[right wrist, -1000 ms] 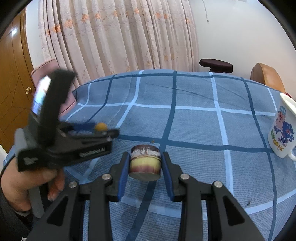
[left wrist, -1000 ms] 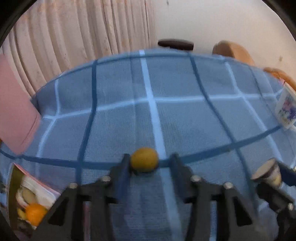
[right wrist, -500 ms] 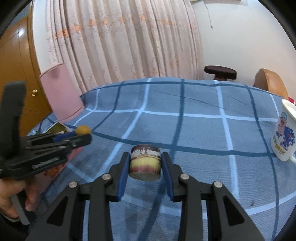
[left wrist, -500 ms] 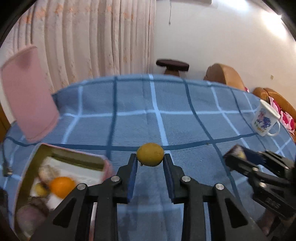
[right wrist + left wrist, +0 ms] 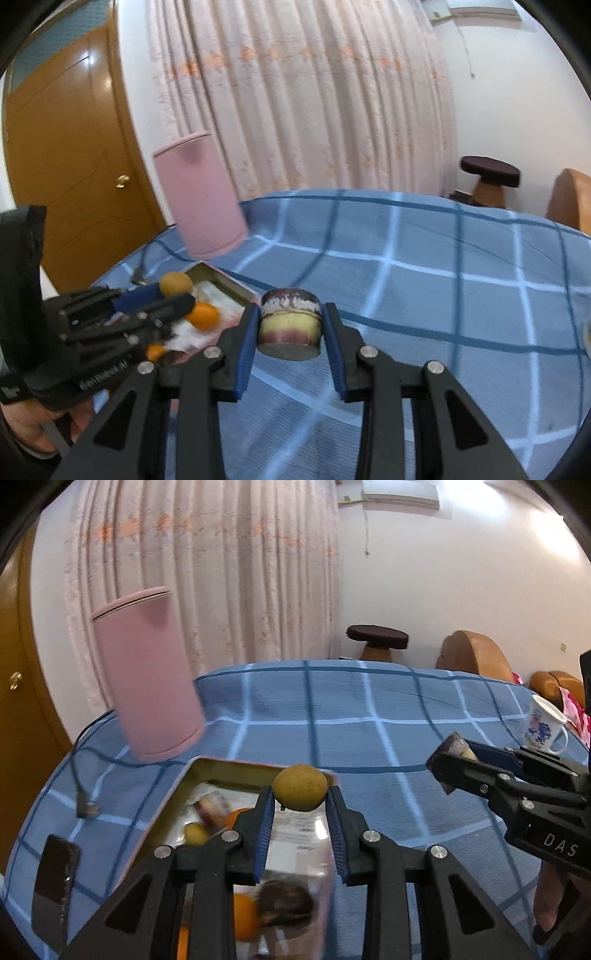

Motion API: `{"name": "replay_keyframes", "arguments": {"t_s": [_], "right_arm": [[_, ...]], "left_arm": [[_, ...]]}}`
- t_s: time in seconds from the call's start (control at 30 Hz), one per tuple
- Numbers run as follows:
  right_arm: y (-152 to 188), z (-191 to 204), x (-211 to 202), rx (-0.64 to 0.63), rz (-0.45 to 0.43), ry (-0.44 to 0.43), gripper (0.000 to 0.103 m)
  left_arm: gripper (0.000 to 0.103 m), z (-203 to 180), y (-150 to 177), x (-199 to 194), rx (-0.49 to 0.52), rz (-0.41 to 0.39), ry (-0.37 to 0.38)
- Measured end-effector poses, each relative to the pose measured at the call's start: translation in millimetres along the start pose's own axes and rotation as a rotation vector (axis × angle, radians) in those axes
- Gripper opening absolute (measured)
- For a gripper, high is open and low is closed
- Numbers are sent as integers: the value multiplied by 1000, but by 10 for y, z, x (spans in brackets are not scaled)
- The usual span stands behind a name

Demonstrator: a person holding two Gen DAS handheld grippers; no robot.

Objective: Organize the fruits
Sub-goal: 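Carry the yellow fruit and cake into the tin box and open both grippers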

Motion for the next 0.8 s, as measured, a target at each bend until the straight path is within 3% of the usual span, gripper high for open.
{"name": "replay_keyframes", "arguments": {"t_s": [0.33,0.53,0.57,0.63,0.8], "right_arm": [[215,662,571,-71,97,-90,37],[423,880,765,-127,159,-131,39],[447,903,764,-135,160,-134,40],[476,939,769,-149,168,-139,53],[488,958,718,-165,158,-120,54]], "left_arm": [[31,615,235,-130,-87,4,-58],[31,771,357,-148,-105,14,-75],[31,782,372,-149,-102,16,-81],[31,792,411,-141,-106,26,-78],[38,786,444,-172,-110,27,-76]]}}
Point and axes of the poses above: each gripper's, at about its wrist camera, not at the fingertips, and x roughly the way its jaws point, z to its left, y to its underside, the point moved 8 cm from there along x, roughly the way its jaws point, and after that the axes turned 6 degrees about x, right-handed, at the moved point
